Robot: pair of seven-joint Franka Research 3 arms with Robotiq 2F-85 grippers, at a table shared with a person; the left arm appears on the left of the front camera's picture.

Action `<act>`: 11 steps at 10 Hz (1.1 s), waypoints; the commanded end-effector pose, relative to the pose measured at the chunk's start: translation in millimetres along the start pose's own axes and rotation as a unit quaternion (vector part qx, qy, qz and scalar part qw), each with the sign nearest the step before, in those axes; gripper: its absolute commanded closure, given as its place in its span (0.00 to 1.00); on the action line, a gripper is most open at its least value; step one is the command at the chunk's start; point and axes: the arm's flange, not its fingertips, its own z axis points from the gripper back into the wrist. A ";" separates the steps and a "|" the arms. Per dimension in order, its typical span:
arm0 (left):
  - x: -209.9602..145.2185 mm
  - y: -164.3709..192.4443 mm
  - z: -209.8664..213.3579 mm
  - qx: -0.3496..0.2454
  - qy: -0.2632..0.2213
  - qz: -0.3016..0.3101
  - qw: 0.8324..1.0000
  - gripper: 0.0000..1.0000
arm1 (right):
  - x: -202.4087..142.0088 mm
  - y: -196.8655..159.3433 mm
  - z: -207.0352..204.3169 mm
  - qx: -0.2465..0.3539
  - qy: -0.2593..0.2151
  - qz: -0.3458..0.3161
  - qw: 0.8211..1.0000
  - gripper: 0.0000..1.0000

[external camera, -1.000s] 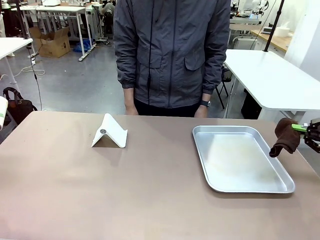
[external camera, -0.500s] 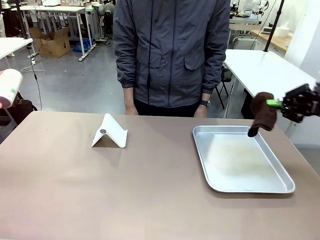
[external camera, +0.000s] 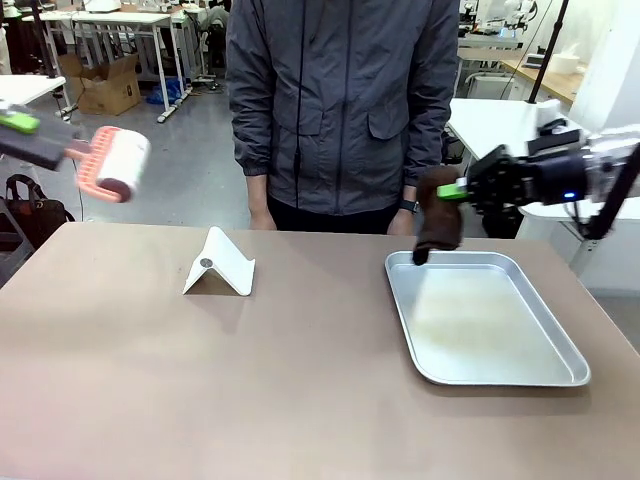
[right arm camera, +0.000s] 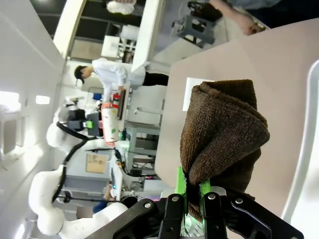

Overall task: Clean the surface of the table.
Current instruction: Return the Lint Roller and towel to their original positions.

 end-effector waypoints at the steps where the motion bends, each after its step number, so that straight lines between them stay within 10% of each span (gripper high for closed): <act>1: 13.3 -24.4 -53.1 0.071 -0.006 0.041 0.997 0.78 | -5.1 5.0 -50.4 -0.010 -0.007 -0.011 1.000 0.88; 6: 62.7 -84.5 -180.1 0.172 0.002 0.064 0.983 0.78 | -20.2 -18.4 -174.9 -0.034 0.045 -0.050 0.997 0.88; 11: 82.9 -59.8 -258.9 0.241 0.045 0.074 0.967 0.78 | -7.8 -65.5 -207.4 -0.107 0.087 -0.070 0.988 0.88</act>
